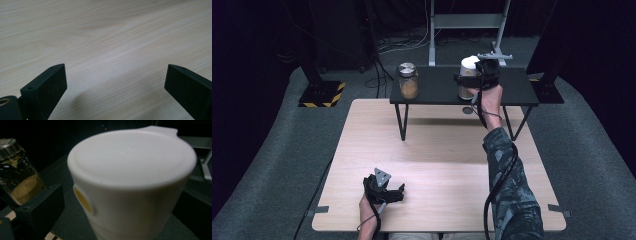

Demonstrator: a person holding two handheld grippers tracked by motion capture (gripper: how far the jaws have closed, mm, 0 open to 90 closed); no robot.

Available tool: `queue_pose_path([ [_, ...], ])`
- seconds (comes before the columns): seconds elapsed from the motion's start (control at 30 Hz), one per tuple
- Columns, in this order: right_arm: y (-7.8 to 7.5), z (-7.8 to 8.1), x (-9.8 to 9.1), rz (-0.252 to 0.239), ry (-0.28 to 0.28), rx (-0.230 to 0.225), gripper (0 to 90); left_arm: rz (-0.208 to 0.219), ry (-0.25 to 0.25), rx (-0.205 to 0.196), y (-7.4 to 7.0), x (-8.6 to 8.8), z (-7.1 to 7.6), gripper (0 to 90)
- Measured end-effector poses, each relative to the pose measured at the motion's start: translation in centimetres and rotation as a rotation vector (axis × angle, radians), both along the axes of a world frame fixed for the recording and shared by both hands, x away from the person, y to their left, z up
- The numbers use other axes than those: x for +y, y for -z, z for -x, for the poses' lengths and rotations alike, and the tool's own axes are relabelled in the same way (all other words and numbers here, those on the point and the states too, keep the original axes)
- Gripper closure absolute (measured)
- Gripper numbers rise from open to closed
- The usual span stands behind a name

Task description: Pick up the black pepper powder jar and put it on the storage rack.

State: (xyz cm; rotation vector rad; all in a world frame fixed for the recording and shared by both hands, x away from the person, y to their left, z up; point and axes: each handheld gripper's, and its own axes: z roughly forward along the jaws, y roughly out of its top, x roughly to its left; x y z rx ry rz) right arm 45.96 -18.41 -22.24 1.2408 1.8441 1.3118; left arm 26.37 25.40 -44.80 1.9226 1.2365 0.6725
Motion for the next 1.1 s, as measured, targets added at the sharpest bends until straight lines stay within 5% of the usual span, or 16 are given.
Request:
queue_pose_path([
  [0.27, 1.3, 3.8, -1.6, 0.050, -0.045, -0.005, 0.0, -0.009, -0.002, -0.009, 0.1, -0.2, 0.1, 3.8],
  [0.53, 6.9, 9.2, -4.6, 0.045, -0.051, -0.010, 0.0, -0.018, -0.008, -0.012, 0.0, -0.5, 0.2, 3.9],
  [0.8, 16.5, 14.1, -8.3, 0.085, -0.074, 0.151, 0.0, -0.029, -0.007, -0.009, 0.0, -0.7, 0.1, 3.8],
  [0.97, 20.1, 16.2, -9.1, 0.073, -0.034, 0.234, 0.0, -0.035, -0.007, -0.008, 0.0, -0.8, 0.1, 3.8],
  [1.1, 21.4, 16.5, -9.4, 0.082, 0.003, 0.300, 0.0, -0.044, 0.000, -0.011, 0.0, -0.9, 0.1, 3.8],
])
